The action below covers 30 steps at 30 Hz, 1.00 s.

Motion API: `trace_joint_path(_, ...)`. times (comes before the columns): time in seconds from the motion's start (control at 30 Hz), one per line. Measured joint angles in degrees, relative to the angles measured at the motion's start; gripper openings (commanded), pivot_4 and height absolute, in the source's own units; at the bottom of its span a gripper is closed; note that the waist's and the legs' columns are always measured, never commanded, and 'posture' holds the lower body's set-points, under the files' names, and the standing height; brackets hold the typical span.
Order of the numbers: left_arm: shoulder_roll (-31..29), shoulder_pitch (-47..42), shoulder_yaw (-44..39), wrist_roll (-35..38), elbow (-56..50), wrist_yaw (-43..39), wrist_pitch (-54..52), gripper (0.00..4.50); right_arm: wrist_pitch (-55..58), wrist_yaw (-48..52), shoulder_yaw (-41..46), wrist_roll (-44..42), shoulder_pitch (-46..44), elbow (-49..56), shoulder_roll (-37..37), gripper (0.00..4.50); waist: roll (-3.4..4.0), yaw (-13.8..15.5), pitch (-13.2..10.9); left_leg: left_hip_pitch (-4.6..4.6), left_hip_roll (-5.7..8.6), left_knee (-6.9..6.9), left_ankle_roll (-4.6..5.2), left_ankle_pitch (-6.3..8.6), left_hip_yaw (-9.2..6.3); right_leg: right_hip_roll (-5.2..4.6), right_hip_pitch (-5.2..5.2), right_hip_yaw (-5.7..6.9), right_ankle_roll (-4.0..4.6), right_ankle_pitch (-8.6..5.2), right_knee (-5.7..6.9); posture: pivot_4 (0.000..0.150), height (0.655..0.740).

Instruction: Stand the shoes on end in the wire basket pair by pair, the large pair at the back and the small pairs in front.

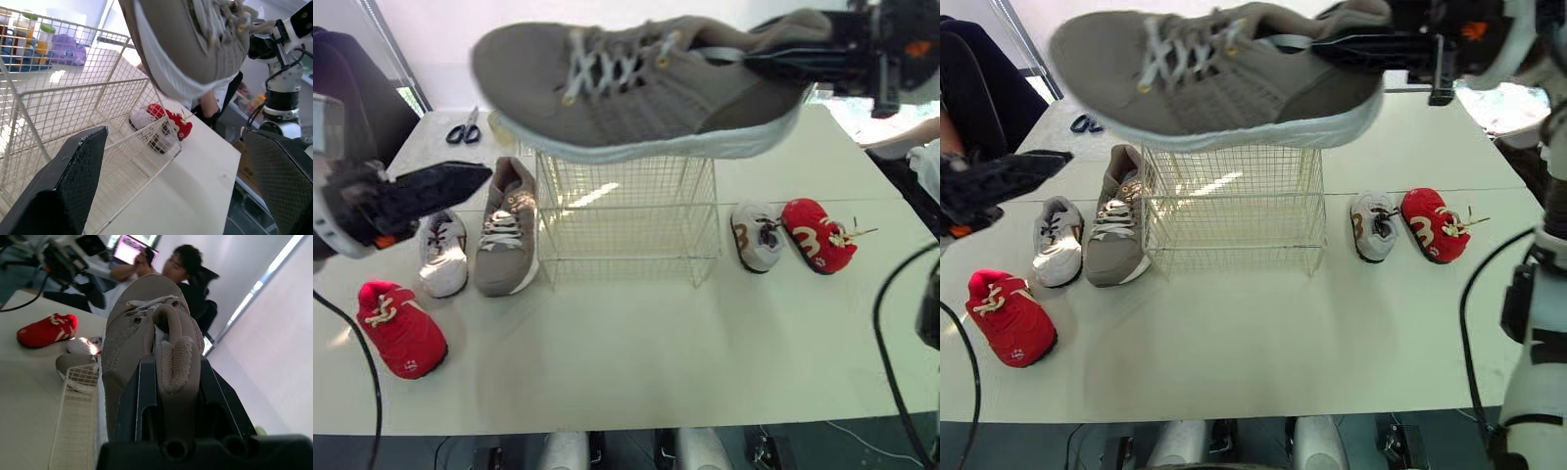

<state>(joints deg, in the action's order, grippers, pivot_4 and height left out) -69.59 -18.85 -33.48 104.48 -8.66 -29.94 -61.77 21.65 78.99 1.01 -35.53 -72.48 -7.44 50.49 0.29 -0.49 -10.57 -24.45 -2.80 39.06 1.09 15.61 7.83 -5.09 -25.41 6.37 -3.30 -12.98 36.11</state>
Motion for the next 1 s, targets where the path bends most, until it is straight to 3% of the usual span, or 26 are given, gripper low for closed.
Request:
trace_joint_path(0.23,1.2,-4.4,2.0,0.0,2.0,1.1,-0.3,4.5,-1.8,1.8,-0.3,1.5,0.4,-0.4,-2.5,0.23,-0.06,-0.2,0.0,0.0,0.01,-0.01,-0.05,-0.02,0.03,-0.05,-0.01,0.0,-0.02,0.02,0.04,0.15,0.74)
trace_joint_path(0.5,5.5,-15.5,10.5,-1.6,6.7,0.7,-0.9,4.5,0.8,1.4,0.2,0.9,3.1,5.2,-2.8,0.23,-0.07,-0.2,0.0,0.04,0.01,0.01,-0.13,-0.09,0.0,0.03,0.01,0.0,-0.02,0.02,0.12,0.15,0.74)
trace_joint_path(0.6,7.0,-17.3,12.9,-4.1,8.2,-1.3,-2.4,3.69,1.4,1.2,0.3,0.2,3.5,7.3,-3.7,0.23,-0.07,-0.3,0.0,0.05,0.0,0.01,-0.14,-0.09,0.02,0.04,0.0,-0.01,-0.02,0.02,0.13,0.15,0.74)
trace_joint_path(0.77,9.3,-17.4,14.0,-6.8,10.6,-2.1,-4.2,1.36,3.2,0.1,0.4,0.0,5.0,9.8,-3.6,0.23,-0.08,-0.3,0.0,0.04,-0.02,0.01,-0.15,-0.1,0.01,0.04,0.0,-0.01,-0.02,0.02,0.14,0.15,0.74)
trace_joint_path(0.87,10.4,-17.4,13.9,-8.1,10.7,-1.8,-4.1,0.7,4.0,-0.4,0.4,-0.3,5.3,11.3,-2.8,0.23,-0.09,-0.3,0.0,0.05,-0.02,0.02,-0.15,-0.1,0.0,0.03,0.01,-0.01,-0.02,0.02,0.14,0.15,0.74)
trace_joint_path(1.0,12.9,-17.0,13.5,-9.5,9.6,-0.7,-3.4,0.68,4.3,-3.1,1.8,-0.2,6.7,11.0,-2.5,2.15,-0.11,-0.1,0.0,0.05,0.0,0.07,-0.15,-0.1,-0.01,0.01,0.03,-0.01,-0.03,0.03,0.15,0.15,0.74)
